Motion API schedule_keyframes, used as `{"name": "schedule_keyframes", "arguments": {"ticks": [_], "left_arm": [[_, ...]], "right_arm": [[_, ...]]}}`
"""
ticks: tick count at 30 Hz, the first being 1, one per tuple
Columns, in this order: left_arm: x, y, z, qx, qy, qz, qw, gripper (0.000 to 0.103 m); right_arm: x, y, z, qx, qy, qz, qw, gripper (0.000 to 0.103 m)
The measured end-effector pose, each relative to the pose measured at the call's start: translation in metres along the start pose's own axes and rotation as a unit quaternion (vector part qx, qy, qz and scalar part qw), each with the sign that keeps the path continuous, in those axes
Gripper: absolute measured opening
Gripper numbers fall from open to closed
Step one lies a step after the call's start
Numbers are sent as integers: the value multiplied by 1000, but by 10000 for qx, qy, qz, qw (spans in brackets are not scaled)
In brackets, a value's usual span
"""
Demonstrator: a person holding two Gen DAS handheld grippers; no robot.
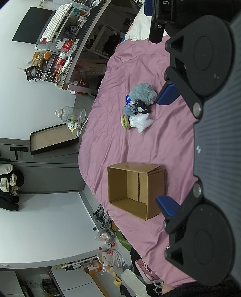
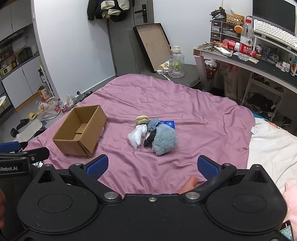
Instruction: Organize soft objects
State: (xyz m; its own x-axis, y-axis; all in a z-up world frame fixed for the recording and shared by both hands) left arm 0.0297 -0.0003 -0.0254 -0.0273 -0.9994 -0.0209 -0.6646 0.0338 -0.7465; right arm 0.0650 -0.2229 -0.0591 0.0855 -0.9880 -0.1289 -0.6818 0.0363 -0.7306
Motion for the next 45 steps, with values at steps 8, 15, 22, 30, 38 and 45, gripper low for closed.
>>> {"name": "schedule_keyframes", "arguments": {"ticks": [8,15,22,30,38,45], "left_arm": [[-1,0,0,-10,-12,6,10000,103],[-2,0,0,-33,-16,27,10000,103],[-1,0,1,-20,-14,53,10000,103],[0,0,1,-20,-14,53,10000,103],[0,1,1,-40,-22,62,10000,103],[1,1,2,-35,-26,46,10000,103]], "right_arm": [[0,0,1,-2,37,-12,10000,103],[-1,0,0,13,38,-42,10000,103],[-1,1,0,9,40,-55,10000,103],[-2,1,0,-14,39,-52,10000,103],[-2,1,1,-32,38,-58,10000,103],[-3,2,1,-20,34,-71,10000,103]]}}
Point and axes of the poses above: each gripper's, at about its wrist camera, not at the fingertips, and z roughly the way its jaws point, x to its right, y to its underside, the point moved 4 cm from there along z, roughly the way its jaws point, and after that the axes turned 5 degrees about z, right-handed, at the moved point
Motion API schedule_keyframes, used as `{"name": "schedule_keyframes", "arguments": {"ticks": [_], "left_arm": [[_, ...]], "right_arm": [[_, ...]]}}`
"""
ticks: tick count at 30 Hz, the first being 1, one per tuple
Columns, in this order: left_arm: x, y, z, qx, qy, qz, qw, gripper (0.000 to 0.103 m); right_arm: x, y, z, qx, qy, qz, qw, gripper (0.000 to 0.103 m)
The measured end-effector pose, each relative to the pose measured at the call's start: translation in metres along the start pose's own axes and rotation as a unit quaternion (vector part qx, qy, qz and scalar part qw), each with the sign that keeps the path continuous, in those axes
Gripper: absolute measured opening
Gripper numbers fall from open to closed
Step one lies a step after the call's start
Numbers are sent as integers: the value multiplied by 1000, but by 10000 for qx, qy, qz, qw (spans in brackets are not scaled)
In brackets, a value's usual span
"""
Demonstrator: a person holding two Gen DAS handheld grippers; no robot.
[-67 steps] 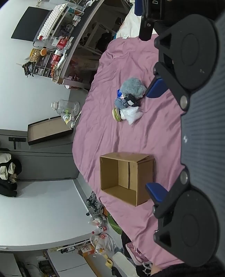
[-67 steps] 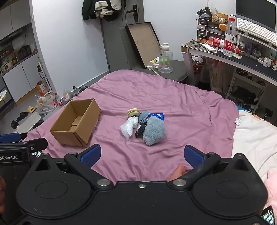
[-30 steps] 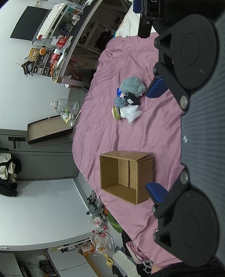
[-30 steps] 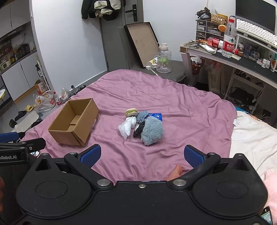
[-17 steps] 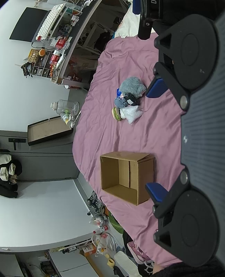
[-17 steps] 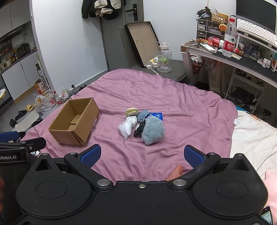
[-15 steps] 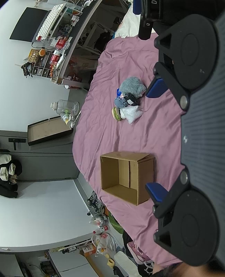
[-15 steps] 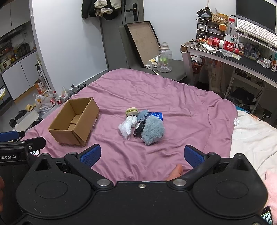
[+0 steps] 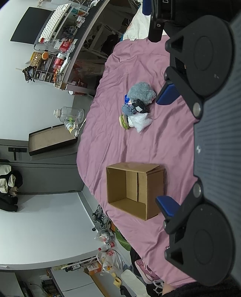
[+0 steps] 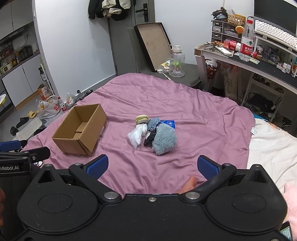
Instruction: Organize soft objects
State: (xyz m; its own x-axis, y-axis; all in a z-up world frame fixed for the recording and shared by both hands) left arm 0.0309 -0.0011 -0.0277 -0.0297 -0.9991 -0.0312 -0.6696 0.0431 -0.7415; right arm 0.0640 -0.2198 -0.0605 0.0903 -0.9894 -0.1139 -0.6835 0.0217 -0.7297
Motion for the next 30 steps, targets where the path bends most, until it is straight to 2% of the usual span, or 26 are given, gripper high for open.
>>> {"name": "schedule_keyframes", "arguments": {"ticks": [16,30], "left_arm": [[0,4,7,49,-25,24,10000,103],[8,2,41,-147,150,-64,9998,103]], "right_arm": [[3,0,7,-59,-4,65,10000,103],[16,-1,30,-67,-39,214,9997,103]]}}
Point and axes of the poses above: each gripper's, at about its wrist camera, not at the fingertips, and z roughly the way its jaws point, x to its right, y to its underside, the point moved 4 cm from there along z, roughly the way its jaws point, and after that the axes turned 5 degrees about z, right-handed, at the moved point
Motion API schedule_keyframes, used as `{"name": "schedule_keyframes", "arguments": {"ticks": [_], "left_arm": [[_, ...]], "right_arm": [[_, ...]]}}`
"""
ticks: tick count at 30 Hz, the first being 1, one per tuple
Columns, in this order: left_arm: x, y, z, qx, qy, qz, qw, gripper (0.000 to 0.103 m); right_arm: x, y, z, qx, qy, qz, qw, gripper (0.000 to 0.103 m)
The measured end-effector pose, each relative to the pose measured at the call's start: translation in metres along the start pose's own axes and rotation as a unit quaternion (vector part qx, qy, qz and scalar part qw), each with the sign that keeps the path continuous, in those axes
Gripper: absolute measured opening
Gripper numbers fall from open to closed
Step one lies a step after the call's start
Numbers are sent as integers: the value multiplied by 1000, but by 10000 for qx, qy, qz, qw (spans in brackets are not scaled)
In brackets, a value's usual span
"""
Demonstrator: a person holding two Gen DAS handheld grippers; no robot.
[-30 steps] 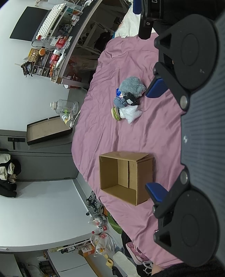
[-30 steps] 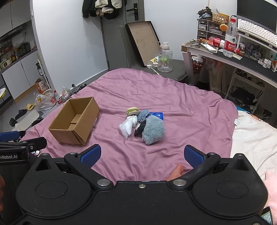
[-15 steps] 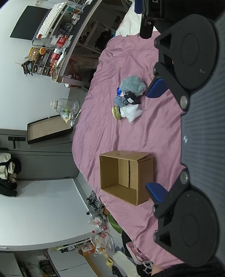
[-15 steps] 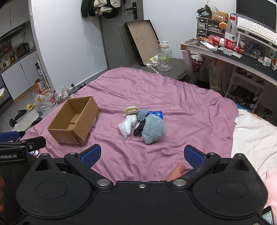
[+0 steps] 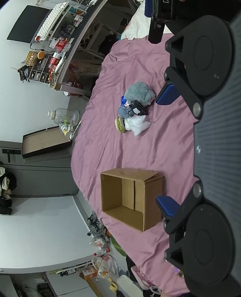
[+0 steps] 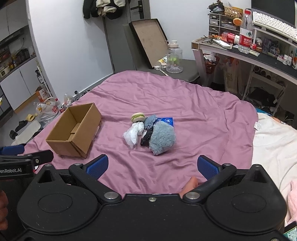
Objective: Organize soft objects
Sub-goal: 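Move both grippers onto the large blue-gray fuzzy plush and close on it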
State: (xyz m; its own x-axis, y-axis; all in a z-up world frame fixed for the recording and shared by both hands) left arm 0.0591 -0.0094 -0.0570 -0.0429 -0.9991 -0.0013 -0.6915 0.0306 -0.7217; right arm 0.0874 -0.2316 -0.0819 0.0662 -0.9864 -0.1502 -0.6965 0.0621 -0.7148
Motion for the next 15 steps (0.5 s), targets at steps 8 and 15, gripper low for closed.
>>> {"name": "schedule_keyframes", "arguments": {"ticks": [8,15], "left_arm": [[14,-8,27,-83,254,-73,9996,103],[32,-18,55,-185,513,-108,9985,102]], "right_arm": [[23,-7,21,-15,-187,539,9984,103],[42,-11,41,-43,-245,830,9962,103]]}}
Point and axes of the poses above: each gripper's, at about its wrist camera, not at the fingertips, and z roughly the way its jaws point, x to its right, y to its underside, the point moved 4 cm from there along z, roughly the way its jaws point, and after that the axes turned 5 degrees about z, right-handed, at the moved point
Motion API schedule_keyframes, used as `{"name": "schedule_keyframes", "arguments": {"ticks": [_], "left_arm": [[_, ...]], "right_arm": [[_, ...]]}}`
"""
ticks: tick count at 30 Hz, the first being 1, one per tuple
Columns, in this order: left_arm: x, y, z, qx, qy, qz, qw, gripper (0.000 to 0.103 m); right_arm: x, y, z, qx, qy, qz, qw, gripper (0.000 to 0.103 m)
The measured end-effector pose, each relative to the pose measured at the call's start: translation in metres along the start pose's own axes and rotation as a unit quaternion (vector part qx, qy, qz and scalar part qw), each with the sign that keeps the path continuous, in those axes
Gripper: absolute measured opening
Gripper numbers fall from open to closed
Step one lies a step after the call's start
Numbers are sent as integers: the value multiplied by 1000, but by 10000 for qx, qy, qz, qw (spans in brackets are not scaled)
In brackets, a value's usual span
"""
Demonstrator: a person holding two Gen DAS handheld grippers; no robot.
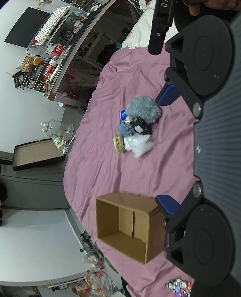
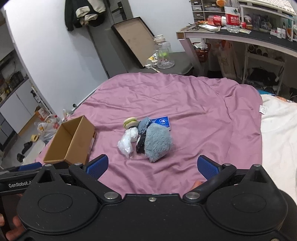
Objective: Organize soft objects
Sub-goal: 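Move both grippers onto the large blue-gray fuzzy plush and close on it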
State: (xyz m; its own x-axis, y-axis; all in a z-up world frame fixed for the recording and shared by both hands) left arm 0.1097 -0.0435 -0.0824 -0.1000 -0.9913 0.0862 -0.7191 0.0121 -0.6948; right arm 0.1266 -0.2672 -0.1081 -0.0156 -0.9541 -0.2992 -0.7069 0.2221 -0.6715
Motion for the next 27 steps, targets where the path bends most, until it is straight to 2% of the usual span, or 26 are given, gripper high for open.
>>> {"name": "schedule_keyframes", "arguments": {"ticks": [9,11,15,22,27], "left_arm": [[17,-16,35,8,203,-78,9998,100],[21,-19,42,1,251,-92,9996,97],[26,-27,57,-31,297,-118,9995,95],[41,-37,87,-169,286,98,9994,94],[55,-43,106,-207,301,189,9992,84]], "right_arm": [[24,-13,33,-117,-53,492,9987,102],[30,-15,41,-155,-105,656,9977,97],[43,-19,55,-169,-76,1035,9945,96],[65,-18,76,-135,-142,1830,9829,87],[82,-23,88,20,-9,2305,9731,87]]}}
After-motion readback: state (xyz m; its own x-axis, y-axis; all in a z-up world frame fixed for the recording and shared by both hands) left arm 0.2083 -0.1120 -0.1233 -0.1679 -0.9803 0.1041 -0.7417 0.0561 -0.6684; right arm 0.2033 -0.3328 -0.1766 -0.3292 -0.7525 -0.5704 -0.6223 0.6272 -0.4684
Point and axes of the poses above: each gripper's, at about its wrist camera, not at the fingertips, and z roughly the way its jaws point, x to its right, y to its underside, the point moved 4 cm from there along z, roughly the way its jaws point, and after that the axes turned 5 degrees about z, right-handed, at the moved point
